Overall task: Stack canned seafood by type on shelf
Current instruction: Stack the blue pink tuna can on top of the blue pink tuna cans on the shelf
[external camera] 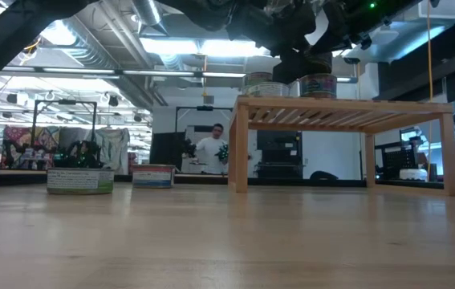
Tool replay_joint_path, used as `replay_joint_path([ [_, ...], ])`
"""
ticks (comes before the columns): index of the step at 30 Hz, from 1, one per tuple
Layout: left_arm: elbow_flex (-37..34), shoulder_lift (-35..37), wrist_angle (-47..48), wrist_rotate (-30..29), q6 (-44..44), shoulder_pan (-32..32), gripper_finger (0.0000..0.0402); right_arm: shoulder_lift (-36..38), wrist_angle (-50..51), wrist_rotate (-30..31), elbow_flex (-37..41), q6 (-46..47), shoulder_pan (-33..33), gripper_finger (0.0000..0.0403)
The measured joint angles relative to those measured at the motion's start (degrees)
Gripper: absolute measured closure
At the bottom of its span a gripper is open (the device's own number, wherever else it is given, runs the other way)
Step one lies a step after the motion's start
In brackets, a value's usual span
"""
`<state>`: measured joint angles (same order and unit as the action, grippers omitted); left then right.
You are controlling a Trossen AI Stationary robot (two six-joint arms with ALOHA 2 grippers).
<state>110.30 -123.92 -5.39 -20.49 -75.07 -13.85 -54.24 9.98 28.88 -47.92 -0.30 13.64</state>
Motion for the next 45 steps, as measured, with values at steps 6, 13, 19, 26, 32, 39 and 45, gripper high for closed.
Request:
replay_joint_path([
  [6,0.0,0.0,-0.16,-0.12,0.26,0.0,0.0194,0.01,0.0,0.0,0.0,0.0,-0.02,0.0397],
  [13,0.0,0.0,-0.98,-0.35,1.38,0.21,0.0194,0.01,0.0,0.0,0.0,0.0,-0.02,0.0397],
  [19,0.0,0.0,-0.89,-0.35,0.86,0.33,0.0194,0.01,0.61,0.0,0.0,0.0,-0.1,0.0397],
  [26,0.0,0.0,-0.83,-0.35,0.78,0.33,0.0194,0.01,0.61,0.0,0.0,0.0,-0.1,0.0397],
  [32,0.0,0.0,-0.82,-0.33,0.76,0.33,0.0194,0.01,0.61,0.0,0.0,-0.02,-0.1,0.0397],
  [39,0.0,0.0,-0.81,-0.33,0.72,0.33,0.0194,0.01,0.63,0.0,0.0,-0.02,-0.1,0.0397],
  [45,0.0,0.0,-0.78,-0.3,-0.05,0.33,0.0194,0.01,0.63,0.0,0.0,-0.02,-0.1,0.0397],
])
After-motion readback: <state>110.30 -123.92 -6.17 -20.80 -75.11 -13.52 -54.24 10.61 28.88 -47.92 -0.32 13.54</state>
